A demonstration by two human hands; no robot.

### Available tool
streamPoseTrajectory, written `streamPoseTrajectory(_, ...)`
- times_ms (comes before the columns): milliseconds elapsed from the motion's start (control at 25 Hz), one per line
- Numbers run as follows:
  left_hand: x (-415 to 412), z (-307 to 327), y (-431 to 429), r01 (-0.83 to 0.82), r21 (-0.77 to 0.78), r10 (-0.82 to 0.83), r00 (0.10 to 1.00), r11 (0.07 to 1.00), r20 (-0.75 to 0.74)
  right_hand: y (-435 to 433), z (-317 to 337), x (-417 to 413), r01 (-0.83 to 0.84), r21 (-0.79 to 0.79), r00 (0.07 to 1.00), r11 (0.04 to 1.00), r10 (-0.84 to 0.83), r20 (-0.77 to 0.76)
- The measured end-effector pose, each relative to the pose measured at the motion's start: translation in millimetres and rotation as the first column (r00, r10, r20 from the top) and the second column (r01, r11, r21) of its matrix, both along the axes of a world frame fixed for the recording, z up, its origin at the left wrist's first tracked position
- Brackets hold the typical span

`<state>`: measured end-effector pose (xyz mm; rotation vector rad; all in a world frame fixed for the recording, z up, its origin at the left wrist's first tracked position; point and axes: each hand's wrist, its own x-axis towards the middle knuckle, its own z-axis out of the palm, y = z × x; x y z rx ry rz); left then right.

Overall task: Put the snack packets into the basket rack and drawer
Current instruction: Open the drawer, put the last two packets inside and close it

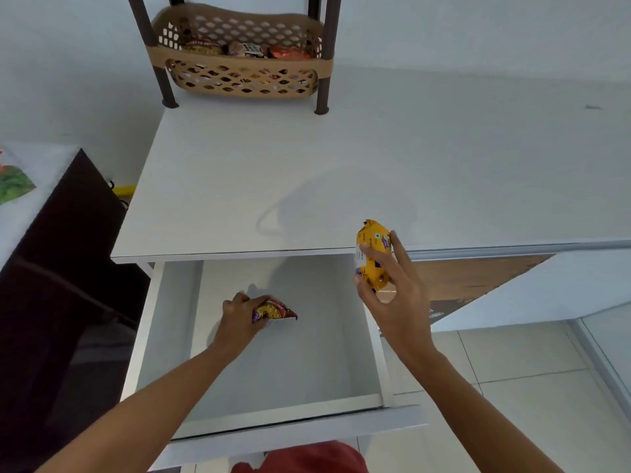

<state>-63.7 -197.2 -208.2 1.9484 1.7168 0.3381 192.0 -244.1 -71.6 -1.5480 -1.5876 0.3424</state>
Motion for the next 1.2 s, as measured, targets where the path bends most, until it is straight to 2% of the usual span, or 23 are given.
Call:
streamPoseTrajectory(160, 0.9, -30.5, 1.2, -0.123, -0.034, 0.123, 0.992, 0.992, -0.005, -2.0, -4.9, 2.0, 0.003, -0.004, 1.0, 1.0, -0.003, 0.0)
streamPoseTrajectory(240, 1.0, -39.1, 0.0, -0.122, -0.029, 0.121, 0.992, 0.992, -0.037, -1.1, -7.3, 2.2, -0.003, -0.008, 1.0, 1.0, 0.003, 0.011)
streamPoseTrajectory(400, -4.9, -57.0, -8.8, -0.023, -0.194, -0.035, 0.957, 0.981, -0.287, -2.0, -13.2, -0.6, -0.01, -0.029, 1.0, 1.0, 0.01, 0.001)
streamPoseTrajectory(560, -12.4, -56.0, 2.9, -0.009, -0.454, -0.151, 0.937, 0.891, -0.316, -2.2, -13.3, -5.4, -0.025, -0.054, 1.0, 0.998, 0.024, -0.016)
streamPoseTrajectory(640, -11.6, -43.6, 9.8, -0.009, -0.506, -0.184, 0.926, 0.862, -0.33, -3.3, -11.5, -9.0, -0.033, -0.06, 0.999, 0.998, 0.031, -0.028)
streamPoseTrajectory(760, -6.2, -23.8, 3.8, 0.04, -0.43, -0.155, 0.959, 0.902, -0.236, -4.2, -9.7, -10.3, -0.07, -0.061, 0.998, 0.996, 0.07, 0.007)
streamPoseTrajectory(880, -8.6, -4.2, -16.9, 0.072, -0.26, -0.062, 0.997, 0.963, 0.046, -9.1, -10.4, -11.1, -0.135, -0.063, 0.988, 0.989, 0.139, 0.068)
streamPoseTrajectory(920, -11.5, 2.9, -23.9, 0.074, -0.199, -0.055, 0.994, 0.977, 0.097, -12.1, -13.6, -13.3, -0.172, -0.069, 0.979, 0.983, 0.178, 0.104)
streamPoseTrajectory(1080, -16.5, 19.0, -39.8, 0.04, -0.05, -0.035, 0.995, 0.998, 0.093, -22.5, -44.2, -25.3, -0.356, -0.232, 0.866, 0.905, 0.413, 0.281)
streamPoseTrajectory(1200, -16.9, 22.0, -39.1, -0.023, -0.022, 0.024, 0.997, 0.999, 0.07, -11.2, -73.9, -32.4, -0.379, -0.408, 0.786, 0.831, 0.522, 0.332)
